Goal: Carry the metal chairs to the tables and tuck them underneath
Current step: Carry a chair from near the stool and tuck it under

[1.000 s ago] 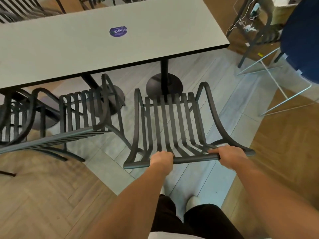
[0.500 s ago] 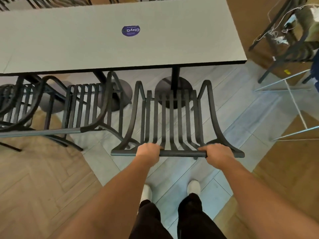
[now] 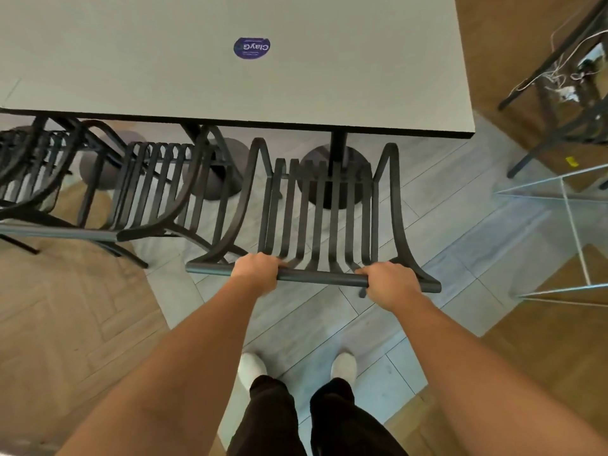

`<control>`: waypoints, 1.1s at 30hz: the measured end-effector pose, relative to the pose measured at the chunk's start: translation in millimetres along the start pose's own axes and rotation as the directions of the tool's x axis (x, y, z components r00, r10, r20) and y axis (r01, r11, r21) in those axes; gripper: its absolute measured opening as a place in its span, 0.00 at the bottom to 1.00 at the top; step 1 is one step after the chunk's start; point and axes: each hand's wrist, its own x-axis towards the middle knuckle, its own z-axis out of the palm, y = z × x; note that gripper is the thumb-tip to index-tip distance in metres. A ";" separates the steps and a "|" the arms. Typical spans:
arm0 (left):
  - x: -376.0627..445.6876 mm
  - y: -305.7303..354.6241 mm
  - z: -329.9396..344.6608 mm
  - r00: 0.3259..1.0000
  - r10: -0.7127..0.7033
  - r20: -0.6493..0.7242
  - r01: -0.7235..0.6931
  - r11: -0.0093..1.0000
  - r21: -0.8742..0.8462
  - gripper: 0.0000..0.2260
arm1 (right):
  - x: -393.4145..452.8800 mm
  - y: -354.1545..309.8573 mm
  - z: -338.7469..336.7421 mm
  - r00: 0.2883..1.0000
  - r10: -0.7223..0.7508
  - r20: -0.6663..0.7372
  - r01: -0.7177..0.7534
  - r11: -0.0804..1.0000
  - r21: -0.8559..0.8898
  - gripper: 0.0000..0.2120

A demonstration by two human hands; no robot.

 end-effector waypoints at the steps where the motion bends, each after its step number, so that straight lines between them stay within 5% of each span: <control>1: 2.5 -0.2 -0.1 1.000 0.000 -0.001 0.000 1.000 0.008 0.21 | 1.9 2.1 -0.5 1.000 -0.008 -0.003 0.008 1.000 -0.002 0.19; 15: 31.0 -1.0 -20.5 0.995 0.088 0.037 -0.088 0.996 -0.001 0.24 | 23.6 14.8 -24.1 0.993 0.020 0.121 -0.037 0.990 0.137 0.16; 20: 30.1 -2.5 -25.3 0.992 0.105 0.071 -0.099 0.991 -0.090 0.19 | 10.0 8.3 -31.9 0.994 0.071 0.086 -0.094 0.951 0.295 0.31; 23: 24.4 -3.2 -38.1 0.977 0.138 0.164 -0.099 0.969 -0.227 0.35 | -1.2 10.5 -29.9 0.985 0.123 0.117 -0.167 0.832 0.528 0.40; 27: 18.9 13.6 -62.6 0.978 0.153 0.140 -0.088 0.917 -0.390 0.42 | -3.9 28.6 -44.3 0.970 0.182 0.160 -0.243 0.711 0.660 0.31; 33: 46.4 85.6 -106.6 0.992 0.124 0.011 -0.114 0.943 -0.312 0.23 | 13.0 98.4 -77.4 0.968 0.227 0.107 -0.245 0.767 0.593 0.17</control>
